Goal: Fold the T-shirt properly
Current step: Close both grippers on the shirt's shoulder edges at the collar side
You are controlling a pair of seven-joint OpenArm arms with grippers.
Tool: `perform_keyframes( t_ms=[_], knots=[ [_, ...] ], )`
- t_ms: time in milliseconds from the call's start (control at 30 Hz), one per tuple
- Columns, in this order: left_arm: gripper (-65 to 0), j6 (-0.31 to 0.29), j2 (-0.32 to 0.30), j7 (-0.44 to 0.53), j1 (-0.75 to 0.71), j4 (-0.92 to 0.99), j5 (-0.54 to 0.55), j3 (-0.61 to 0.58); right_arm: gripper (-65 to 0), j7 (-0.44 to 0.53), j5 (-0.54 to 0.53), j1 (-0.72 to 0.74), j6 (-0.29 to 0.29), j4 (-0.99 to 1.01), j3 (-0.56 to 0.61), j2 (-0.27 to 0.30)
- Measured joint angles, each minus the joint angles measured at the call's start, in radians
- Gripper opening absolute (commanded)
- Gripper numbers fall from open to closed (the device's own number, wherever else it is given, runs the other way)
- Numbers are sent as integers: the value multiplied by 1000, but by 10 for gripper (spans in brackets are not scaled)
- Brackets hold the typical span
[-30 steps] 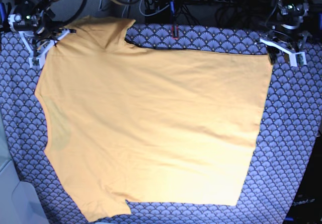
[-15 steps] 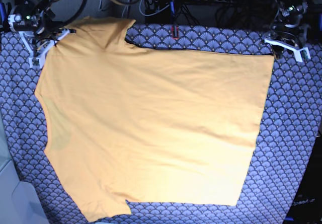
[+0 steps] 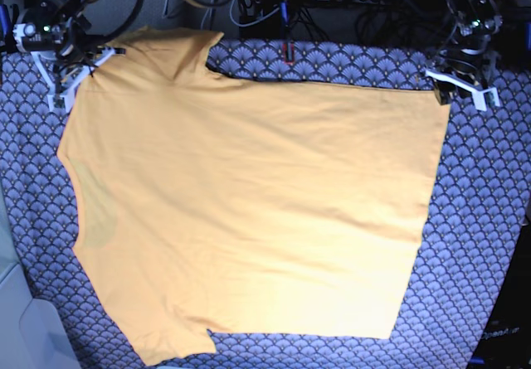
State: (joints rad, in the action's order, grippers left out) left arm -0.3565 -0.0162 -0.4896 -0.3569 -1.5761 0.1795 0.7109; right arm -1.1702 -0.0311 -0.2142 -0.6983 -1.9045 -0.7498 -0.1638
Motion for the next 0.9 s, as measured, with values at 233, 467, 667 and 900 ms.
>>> perform_keyframes(
  t_ms=[233,467,667,900],
  knots=[
    [-366,-8,0,6,7,27,-3,1,-650,0,0,0,0,0,0,0],
    [-367,-8,-6,51,41,83,6,5,-650,0,0,0,0,0,0,0],
    [-511,-7,-7,47,36,79,11,4,-650,0,0,0,0,0,0,0],
    [-650,-8,-6,42,36,79,15,0,-650,0,0,0,0,0,0,0]
  ],
)
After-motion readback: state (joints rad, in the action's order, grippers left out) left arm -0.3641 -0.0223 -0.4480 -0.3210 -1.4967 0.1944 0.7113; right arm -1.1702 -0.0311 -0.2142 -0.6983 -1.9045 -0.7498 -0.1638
